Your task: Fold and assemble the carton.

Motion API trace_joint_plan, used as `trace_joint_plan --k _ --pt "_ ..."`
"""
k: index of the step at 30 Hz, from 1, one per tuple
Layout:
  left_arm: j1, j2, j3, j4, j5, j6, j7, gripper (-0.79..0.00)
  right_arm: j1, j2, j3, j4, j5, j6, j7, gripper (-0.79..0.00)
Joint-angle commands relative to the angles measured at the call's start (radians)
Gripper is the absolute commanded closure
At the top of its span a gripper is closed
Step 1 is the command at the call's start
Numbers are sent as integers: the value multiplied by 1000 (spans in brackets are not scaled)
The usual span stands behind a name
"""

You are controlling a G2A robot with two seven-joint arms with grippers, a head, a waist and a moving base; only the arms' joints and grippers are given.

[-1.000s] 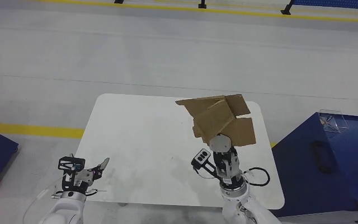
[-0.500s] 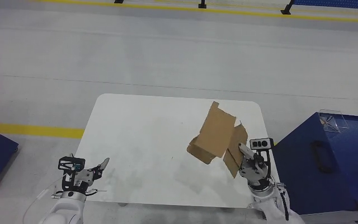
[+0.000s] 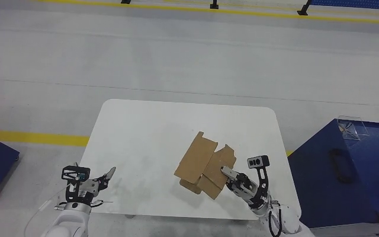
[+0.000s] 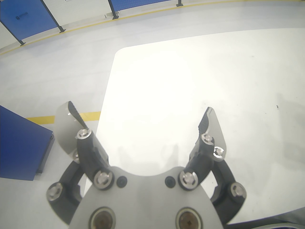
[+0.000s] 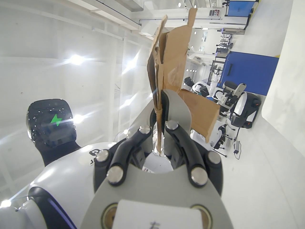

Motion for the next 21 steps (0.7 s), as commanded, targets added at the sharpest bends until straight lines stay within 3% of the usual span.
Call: trace_joint_plan --k 1,4,7,10,15,21 --pt "-1 -3 0 -32 -179 -77 -85 -785 3 0 4 -6 -31 11 -13 0" --pt "-35 -6 -67 -124 -533 -77 -315 -785 -3 -2 -2 -23 -49 25 -19 0" --pt "-84 -13 -124 -202 -1018 45 -568 -785 -9 -4 -11 -28 -52 32 -4 0" --pt "-128 -13 -161 -207 -1371 173 -786 -785 -11 -7 -32 -30 -58 39 20 0" --pt "-210 -7 -139 -147 -1695 351 -1053 -785 -8 -13 -75 -30 -52 58 84 0" --pt "-251 2 -51 -126 -1752 378 -1190 -785 3 -23 -131 -21 -82 70 104 0"
